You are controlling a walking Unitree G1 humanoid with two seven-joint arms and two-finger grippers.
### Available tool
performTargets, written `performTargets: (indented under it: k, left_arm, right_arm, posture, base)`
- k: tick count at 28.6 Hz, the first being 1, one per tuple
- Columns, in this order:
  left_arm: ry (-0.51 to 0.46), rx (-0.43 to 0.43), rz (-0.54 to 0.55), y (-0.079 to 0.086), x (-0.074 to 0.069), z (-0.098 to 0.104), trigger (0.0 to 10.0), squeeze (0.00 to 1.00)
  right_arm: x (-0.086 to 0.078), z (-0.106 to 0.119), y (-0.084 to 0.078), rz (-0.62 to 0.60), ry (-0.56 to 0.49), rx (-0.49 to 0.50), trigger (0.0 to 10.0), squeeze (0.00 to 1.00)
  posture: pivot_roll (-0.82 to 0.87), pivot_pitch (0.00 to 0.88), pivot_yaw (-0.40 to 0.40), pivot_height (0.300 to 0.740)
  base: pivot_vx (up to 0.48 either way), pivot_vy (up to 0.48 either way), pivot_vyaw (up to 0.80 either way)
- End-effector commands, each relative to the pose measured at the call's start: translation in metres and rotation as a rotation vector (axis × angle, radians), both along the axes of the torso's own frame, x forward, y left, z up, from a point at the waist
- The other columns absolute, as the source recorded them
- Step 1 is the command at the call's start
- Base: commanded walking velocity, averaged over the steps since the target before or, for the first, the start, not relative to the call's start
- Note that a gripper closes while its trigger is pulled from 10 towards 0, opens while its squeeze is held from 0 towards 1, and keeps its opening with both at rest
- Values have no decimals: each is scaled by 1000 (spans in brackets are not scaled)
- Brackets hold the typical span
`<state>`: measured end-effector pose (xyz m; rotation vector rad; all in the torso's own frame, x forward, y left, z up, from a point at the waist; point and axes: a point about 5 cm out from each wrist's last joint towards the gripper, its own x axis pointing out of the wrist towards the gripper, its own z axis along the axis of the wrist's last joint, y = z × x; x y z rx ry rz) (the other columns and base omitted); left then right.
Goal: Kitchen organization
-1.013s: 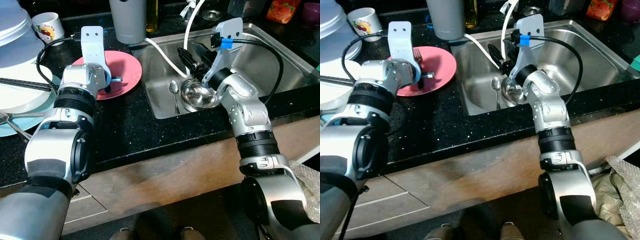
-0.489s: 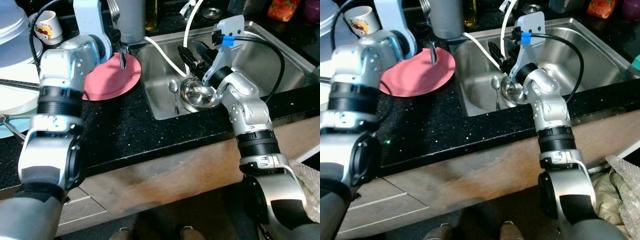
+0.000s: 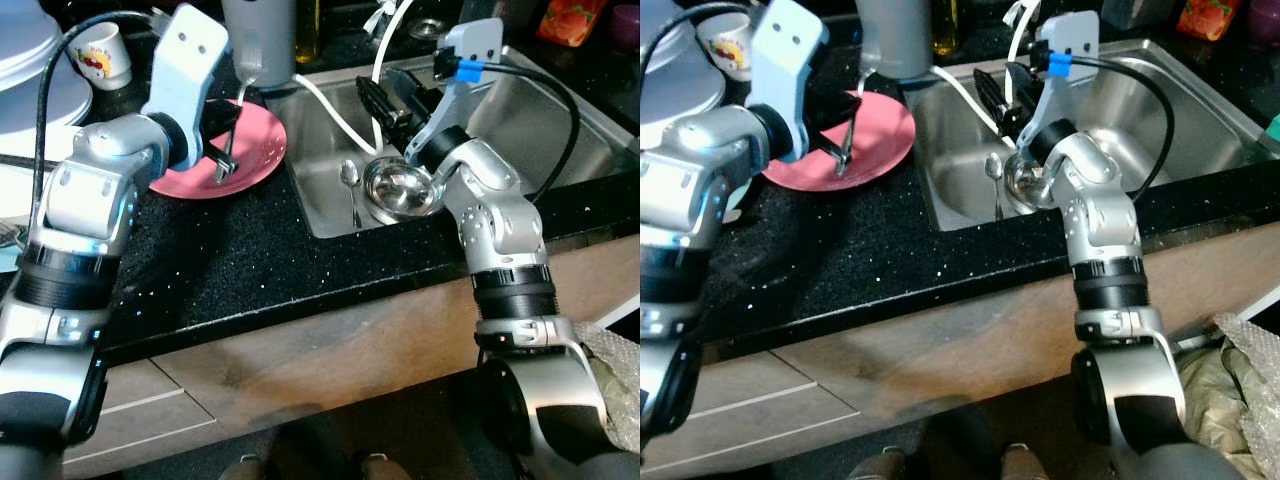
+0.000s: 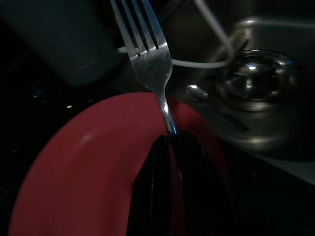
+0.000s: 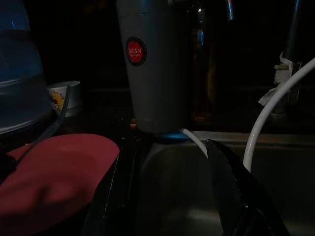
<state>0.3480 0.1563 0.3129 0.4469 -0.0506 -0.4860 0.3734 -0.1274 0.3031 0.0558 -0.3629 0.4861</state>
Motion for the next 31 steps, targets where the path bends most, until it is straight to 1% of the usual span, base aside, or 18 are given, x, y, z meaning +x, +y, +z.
performTargets:
  k: [1, 2, 3, 4, 5, 8, 11, 13, 17, 18, 24, 31]
  left_arm:
    - [-44, 38, -52, -4, -8, 3, 10000, 0]
    - [-64, 39, -62, -6, -10, 3, 10000, 0]
    - [-64, 39, -62, -6, -10, 3, 10000, 0]
    - [-86, 23, -66, -7, -12, 4, 10000, 0]
    - [-86, 7, -64, -8, -12, 4, 10000, 0]
    - [-70, -12, -80, -10, -14, 1, 10000, 0]
    - [-54, -10, -97, -13, -17, -4, 10000, 0]
    - [-34, -9, -89, -14, -19, -10, 10000, 0]
    - [-25, -7, -73, -13, -19, -14, 10000, 0]
    - [-25, -7, -63, -11, -19, -15, 10000, 0]
    - [-41, -16, -42, -9, -18, -14, 10000, 0]
    - [-67, -25, -44, -10, -18, -10, 10000, 0]
  right_arm:
    - [-5, 0, 3, 6, 0, 26, 10000, 0]
    - [-7, -1, 3, 1, -1, 35, 10000, 0]
    - [-7, -1, 3, 1, -1, 35, 10000, 0]
    - [-10, -2, 2, -11, 1, 53, 10000, 0]
    - [-12, -3, 1, -20, 3, 62, 10000, 0]
    - [-15, -6, 0, -39, 9, 79, 10000, 0]
    - [-19, -10, -1, -53, 22, 90, 10000, 0]
    - [-23, -15, -1, -63, 41, 95, 10000, 0]
    - [-26, -16, 0, -65, 51, 94, 10000, 0]
    - [-27, -16, 0, -66, 55, 95, 10000, 0]
    - [-29, -16, 0, -76, 66, 100, 10000, 0]
    - [-30, -15, -1, -85, 73, 112, 10000, 0]
  posture:
    - [43, 146, 30, 740]
    - [43, 146, 30, 740]
    - [43, 146, 30, 740]
    - [42, 144, 35, 740]
    - [42, 144, 35, 740]
    - [41, 144, 39, 740]
    - [41, 145, 39, 740]
    - [42, 151, 42, 740]
    - [43, 160, 43, 740]
    - [44, 177, 40, 740]
    - [46, 192, 38, 740]
    - [58, 216, 37, 740]
  base:
    - [0, 0, 0]
    - [0, 0, 0]
    - [0, 0, 0]
    - [0, 0, 0]
    - [0, 0, 0]
    - [0, 0, 0]
    - [0, 0, 0]
    - [0, 0, 0]
    - [0, 0, 0]
    - [0, 0, 0]
    - [0, 0, 0]
    - [0, 0, 0]
